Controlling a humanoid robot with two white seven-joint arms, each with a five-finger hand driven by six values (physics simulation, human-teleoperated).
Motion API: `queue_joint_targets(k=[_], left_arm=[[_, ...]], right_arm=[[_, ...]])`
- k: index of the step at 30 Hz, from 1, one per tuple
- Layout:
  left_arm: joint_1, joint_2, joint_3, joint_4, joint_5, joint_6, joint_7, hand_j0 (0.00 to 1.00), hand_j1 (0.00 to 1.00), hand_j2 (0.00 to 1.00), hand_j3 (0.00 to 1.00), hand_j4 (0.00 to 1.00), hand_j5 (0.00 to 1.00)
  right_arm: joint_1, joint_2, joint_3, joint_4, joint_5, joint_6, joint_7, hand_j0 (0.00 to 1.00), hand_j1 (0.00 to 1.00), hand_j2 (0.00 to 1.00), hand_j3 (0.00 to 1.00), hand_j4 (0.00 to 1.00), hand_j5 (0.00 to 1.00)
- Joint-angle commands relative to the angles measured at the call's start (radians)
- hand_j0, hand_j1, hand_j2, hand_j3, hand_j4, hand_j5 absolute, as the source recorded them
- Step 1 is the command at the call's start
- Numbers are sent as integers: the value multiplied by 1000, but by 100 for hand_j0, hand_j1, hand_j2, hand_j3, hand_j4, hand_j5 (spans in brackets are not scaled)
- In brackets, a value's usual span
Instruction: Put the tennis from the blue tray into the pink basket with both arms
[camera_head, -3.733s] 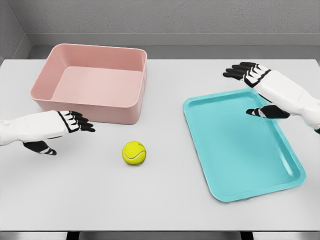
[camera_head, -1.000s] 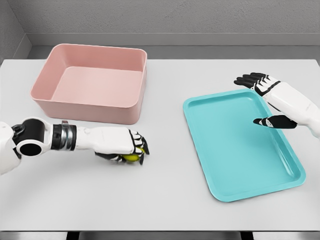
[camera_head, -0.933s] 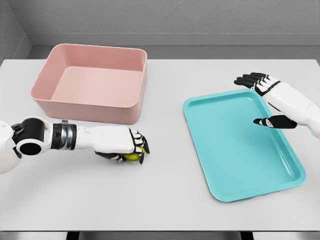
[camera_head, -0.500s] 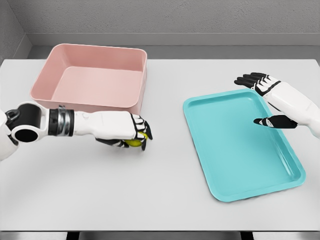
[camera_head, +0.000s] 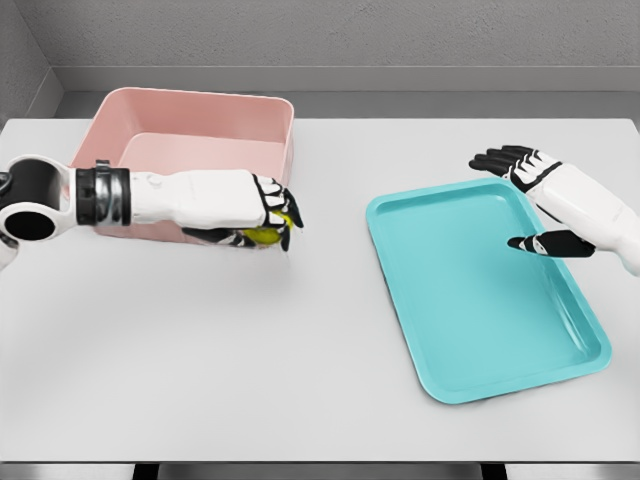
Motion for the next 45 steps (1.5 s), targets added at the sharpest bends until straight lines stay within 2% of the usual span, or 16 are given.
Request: queue_joint_targets(k=[1,13,18,21,23,24,25,26,37,41,45], left_arm=[[-2,0,6,32,19,1,1,57,57,57,57,57,57],[-58,-16,55,235,34,1,1,58,58,58,58,58,58],[-78,-62,61,345,32,1,1,60,60,60,60,60,60],[-94,-70,61,399,34,1,1,64,64,64,64,64,64],[-100,-82,61,426,32,1,3,72,72,72,72,72,72],[-100,-82,61,436,32,1,3,77,77,77,77,77,77],[-100,-82,61,442,34,1,6,92,92,92,92,92,92],[-100,-82,61,440,34,1,9,100,100,100,100,100,100],[-92,-66,103,431,42,1,9,100,100,100,100,100,100],[-89,14,126,440,42,1,9,100,100,100,100,100,100],[-84,50,141,440,43,1,9,100,100,100,100,100,100]], right_arm=[[0,-1,0,0,-7,3,-1,100,100,100,100,100,100],[2,-1,0,0,-7,3,-1,100,100,100,100,100,100],[2,-1,0,0,-7,3,-1,100,100,100,100,100,100],[2,-1,0,0,-7,3,-1,100,100,100,100,100,100],[0,-1,0,0,-7,3,-1,100,100,100,100,100,100],[0,-1,0,0,-7,3,-1,100,100,100,100,100,100],[2,-1,0,0,-7,3,-1,100,100,100,100,100,100],[2,-1,0,0,-7,3,-1,100,100,100,100,100,100],[2,-1,0,1,-7,3,-1,100,100,100,100,100,100],[2,-2,-2,1,-7,3,-1,100,100,100,100,100,100],[5,-4,-2,3,-7,3,-1,100,100,100,100,100,100]])
